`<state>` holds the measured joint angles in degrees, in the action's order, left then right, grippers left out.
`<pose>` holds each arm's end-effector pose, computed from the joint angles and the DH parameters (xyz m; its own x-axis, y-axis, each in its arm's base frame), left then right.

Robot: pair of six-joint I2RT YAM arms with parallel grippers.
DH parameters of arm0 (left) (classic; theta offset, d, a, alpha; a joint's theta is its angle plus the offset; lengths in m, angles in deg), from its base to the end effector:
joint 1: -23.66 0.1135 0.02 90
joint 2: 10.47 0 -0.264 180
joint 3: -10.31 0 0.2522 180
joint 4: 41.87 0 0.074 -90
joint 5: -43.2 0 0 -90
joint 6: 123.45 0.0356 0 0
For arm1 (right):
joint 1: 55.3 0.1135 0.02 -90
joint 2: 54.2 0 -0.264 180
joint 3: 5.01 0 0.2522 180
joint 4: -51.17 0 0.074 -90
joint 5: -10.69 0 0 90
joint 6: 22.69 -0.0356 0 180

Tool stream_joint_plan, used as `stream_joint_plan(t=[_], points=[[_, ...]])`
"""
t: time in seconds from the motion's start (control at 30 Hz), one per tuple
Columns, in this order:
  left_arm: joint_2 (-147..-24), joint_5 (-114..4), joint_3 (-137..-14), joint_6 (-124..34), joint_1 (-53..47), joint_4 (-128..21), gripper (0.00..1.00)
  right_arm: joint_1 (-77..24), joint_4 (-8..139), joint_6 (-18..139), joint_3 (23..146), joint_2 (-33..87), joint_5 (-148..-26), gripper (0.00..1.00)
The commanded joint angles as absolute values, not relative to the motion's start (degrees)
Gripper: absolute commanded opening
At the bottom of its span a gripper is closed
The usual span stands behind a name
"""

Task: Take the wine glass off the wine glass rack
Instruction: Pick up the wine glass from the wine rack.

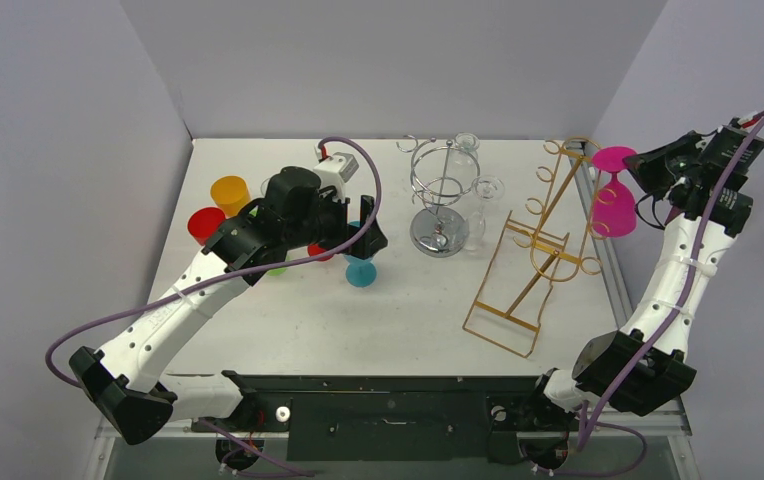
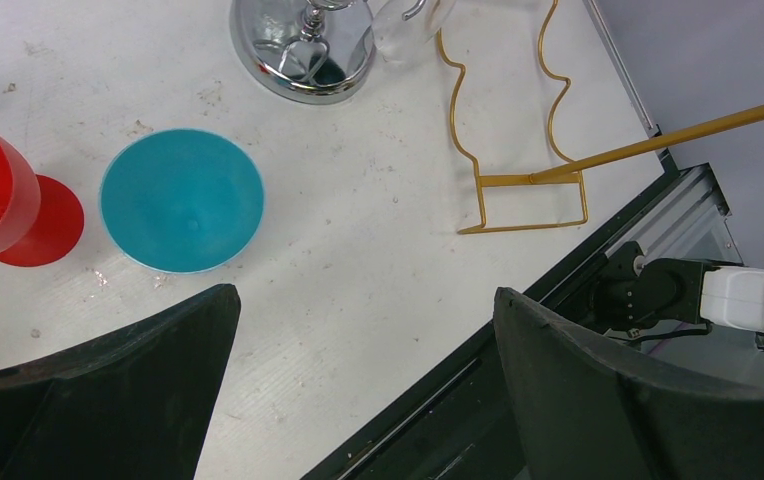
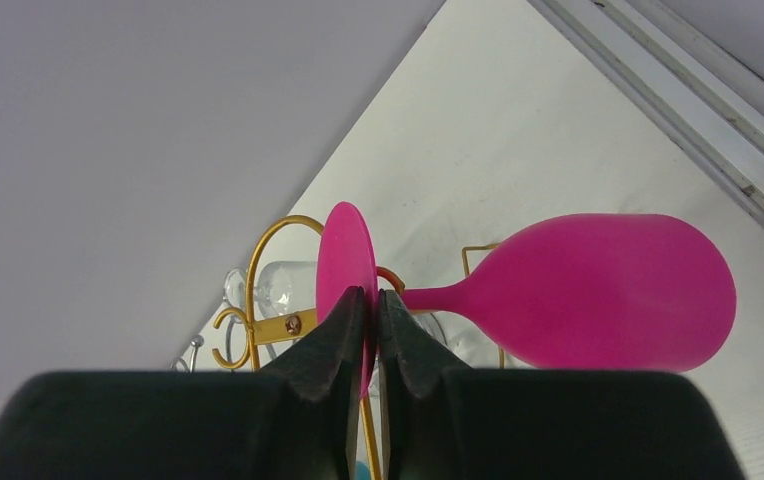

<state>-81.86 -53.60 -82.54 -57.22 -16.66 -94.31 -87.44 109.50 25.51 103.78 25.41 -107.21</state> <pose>0.1987 -0.1742 0.3997 -0.6493 0.0261 -0.7601 0.5006 0.7670 -0.4013 0.2499 -0.1373 0.4448 -0.2247 0.8369 -0.4991 0.3674 0.5472 0.7520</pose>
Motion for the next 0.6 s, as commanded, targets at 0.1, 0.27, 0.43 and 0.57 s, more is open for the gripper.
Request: stream_joint_plan(t=[0.1, 0.27, 0.43, 0.57], points=[[-80.2, -54.7, -82.5, -57.5, -16.1, -90.9, 0.96, -87.1, 109.5, 26.0, 106.0, 23.8, -105.1, 0.00], [-80.1, -54.6, -82.5, -57.5, -15.9, -91.0, 0.96, -87.2, 109.3, 25.8, 106.2, 23.1, -104.6, 0.00], [-80.2, -54.6, -82.5, -57.5, -15.8, -90.9, 0.96, -87.6, 108.3, 24.8, 106.1, 22.4, -104.6, 0.00], [-80.1, -54.6, -82.6, -57.5, -15.7, -90.9, 0.96, -88.1, 107.5, 24.0, 105.9, 21.6, -104.6, 0.00]])
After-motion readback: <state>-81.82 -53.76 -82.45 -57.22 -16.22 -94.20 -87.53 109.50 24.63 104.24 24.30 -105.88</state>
